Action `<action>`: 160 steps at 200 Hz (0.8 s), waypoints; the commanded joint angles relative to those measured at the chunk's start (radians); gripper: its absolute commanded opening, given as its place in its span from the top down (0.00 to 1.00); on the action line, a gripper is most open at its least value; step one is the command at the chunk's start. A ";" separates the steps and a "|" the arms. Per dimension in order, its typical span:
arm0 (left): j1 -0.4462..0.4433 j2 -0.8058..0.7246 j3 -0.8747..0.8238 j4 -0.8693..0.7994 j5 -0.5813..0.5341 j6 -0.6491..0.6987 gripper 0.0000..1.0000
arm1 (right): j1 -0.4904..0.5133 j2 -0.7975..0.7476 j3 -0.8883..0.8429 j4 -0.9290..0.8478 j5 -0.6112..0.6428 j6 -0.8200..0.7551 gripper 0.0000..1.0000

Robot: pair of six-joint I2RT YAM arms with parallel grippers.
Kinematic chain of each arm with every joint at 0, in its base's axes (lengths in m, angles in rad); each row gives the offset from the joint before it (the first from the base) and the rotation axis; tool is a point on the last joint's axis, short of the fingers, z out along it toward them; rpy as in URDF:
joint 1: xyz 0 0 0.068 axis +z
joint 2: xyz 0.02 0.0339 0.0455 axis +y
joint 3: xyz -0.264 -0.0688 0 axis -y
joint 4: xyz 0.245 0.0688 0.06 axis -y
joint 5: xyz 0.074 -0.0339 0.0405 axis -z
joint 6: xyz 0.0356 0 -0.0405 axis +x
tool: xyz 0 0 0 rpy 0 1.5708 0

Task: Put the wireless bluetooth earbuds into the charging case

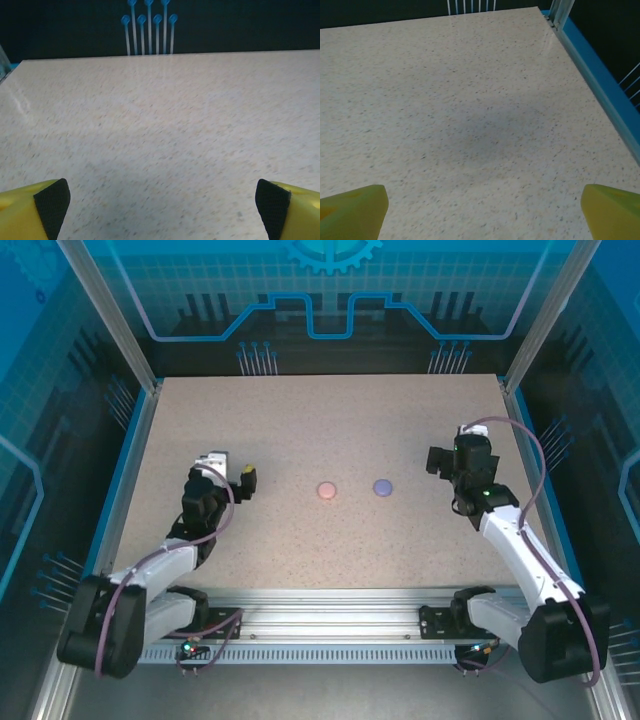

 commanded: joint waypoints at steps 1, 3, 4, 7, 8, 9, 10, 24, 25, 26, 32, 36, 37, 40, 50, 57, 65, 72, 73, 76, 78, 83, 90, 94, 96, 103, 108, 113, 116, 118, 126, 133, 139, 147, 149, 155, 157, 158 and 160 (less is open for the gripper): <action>0.021 0.100 -0.042 0.237 -0.018 0.021 0.01 | -0.021 0.026 -0.081 0.207 0.038 -0.095 0.00; 0.024 0.111 -0.042 0.244 -0.016 0.018 0.01 | -0.022 0.029 -0.093 0.222 0.036 -0.099 0.00; 0.026 0.118 -0.044 0.249 -0.014 0.017 0.01 | -0.023 0.030 -0.097 0.228 0.034 -0.100 0.00; 0.029 0.136 -0.046 0.267 -0.007 0.013 0.01 | -0.025 0.035 -0.110 0.250 0.029 -0.104 0.00; 0.031 0.141 -0.048 0.275 -0.005 0.012 0.01 | -0.026 0.035 -0.113 0.256 0.029 -0.106 0.00; 0.033 0.144 -0.049 0.282 -0.003 0.012 0.01 | -0.027 0.037 -0.117 0.264 0.029 -0.107 0.00; 0.035 0.148 -0.051 0.294 -0.001 0.013 0.01 | -0.027 0.039 -0.122 0.271 0.028 -0.109 0.00; 0.051 0.202 -0.059 0.364 0.004 0.015 0.01 | -0.031 0.065 -0.181 0.372 0.001 -0.138 0.00; 0.053 0.206 -0.059 0.366 0.006 0.014 0.01 | -0.031 0.067 -0.184 0.379 -0.002 -0.140 0.00; 0.056 0.209 -0.059 0.370 0.007 0.012 0.01 | -0.033 0.069 -0.188 0.385 -0.004 -0.142 0.00; 0.074 0.230 -0.061 0.391 0.027 0.001 0.01 | -0.035 0.080 -0.210 0.425 -0.021 -0.153 0.00; 0.086 0.242 -0.061 0.401 0.046 -0.006 0.01 | -0.040 0.087 -0.221 0.451 -0.030 -0.159 0.00; 0.089 0.245 -0.061 0.404 0.050 -0.009 0.01 | -0.040 0.089 -0.224 0.456 -0.031 -0.160 0.00; 0.097 0.253 -0.059 0.409 0.061 -0.014 0.01 | -0.041 0.094 -0.232 0.476 -0.035 -0.161 0.00; 0.118 0.288 -0.057 0.437 0.088 -0.029 0.01 | -0.048 0.115 -0.264 0.554 -0.065 -0.164 0.00; 0.132 0.318 -0.056 0.459 0.115 -0.034 0.01 | -0.049 0.135 -0.284 0.612 -0.090 -0.175 0.00; 0.141 0.352 -0.052 0.484 0.143 -0.036 0.01 | -0.052 0.163 -0.304 0.678 -0.116 -0.188 0.00; 0.143 0.385 -0.048 0.508 0.152 -0.034 0.01 | -0.056 0.188 -0.318 0.727 -0.145 -0.199 0.00; 0.143 0.388 -0.047 0.511 0.153 -0.033 0.01 | -0.056 0.190 -0.319 0.733 -0.149 -0.201 0.00; 0.144 0.402 -0.047 0.528 0.156 -0.033 0.01 | -0.055 0.202 -0.325 0.752 -0.160 -0.205 0.00; 0.143 0.410 -0.046 0.537 0.156 -0.031 0.01 | -0.055 0.210 -0.328 0.766 -0.166 -0.207 0.00; 0.146 0.411 -0.033 0.517 0.157 -0.034 0.01 | -0.057 0.233 -0.333 0.795 -0.179 -0.212 0.00; 0.148 0.396 -0.012 0.455 0.160 -0.038 0.01 | -0.059 0.261 -0.339 0.842 -0.190 -0.215 0.00; 0.149 0.394 -0.001 0.434 0.168 -0.038 0.01 | -0.063 0.271 -0.337 0.842 -0.213 -0.207 0.00; 0.149 0.397 0.004 0.430 0.174 -0.037 0.01 | -0.068 0.279 -0.338 0.849 -0.229 -0.207 0.00; 0.154 0.403 0.019 0.414 0.189 -0.034 0.01 | -0.072 0.313 -0.347 0.903 -0.247 -0.203 0.00; 0.154 0.400 0.035 0.378 0.190 -0.034 0.01 | -0.073 0.338 -0.353 0.938 -0.258 -0.204 0.00; 0.154 0.399 0.047 0.348 0.193 -0.030 0.01 | -0.073 0.368 -0.358 0.975 -0.264 -0.206 0.00; 0.154 0.400 0.053 0.337 0.198 -0.028 0.01 | -0.072 0.386 -0.363 1.002 -0.268 -0.209 0.00; 0.154 0.400 0.057 0.331 0.203 -0.026 0.01 | -0.072 0.397 -0.367 1.017 -0.272 -0.212 0.00; 0.154 0.398 0.072 0.300 0.217 -0.018 0.01 | -0.072 0.429 -0.369 1.057 -0.277 -0.222 0.00; 0.154 0.399 0.081 0.282 0.220 -0.016 0.01 | -0.074 0.414 -0.339 0.966 -0.293 -0.219 0.00; 0.154 0.399 0.086 0.270 0.220 -0.016 0.01 | -0.075 0.423 -0.339 0.993 -0.313 -0.230 0.00; 0.154 0.398 0.101 0.243 0.222 -0.014 0.01 | -0.076 0.419 -0.334 0.966 -0.323 -0.229 0.00; 0.154 0.398 0.106 0.232 0.225 -0.014 0.01 | -0.078 0.419 -0.333 0.966 -0.325 -0.228 0.00; 0.153 0.397 0.116 0.214 0.226 -0.014 0.01 | -0.077 0.424 -0.338 0.986 -0.325 -0.230 0.00; 0.154 0.398 0.115 0.217 0.228 -0.015 0.01 | -0.077 0.423 -0.337 0.982 -0.326 -0.229 0.00; 0.154 0.398 0.115 0.218 0.228 -0.016 0.01 | -0.078 0.422 -0.336 0.976 -0.326 -0.229 0.00; 0.154 0.399 0.116 0.221 0.227 -0.016 0.01 | -0.079 0.420 -0.334 0.969 -0.326 -0.229 0.00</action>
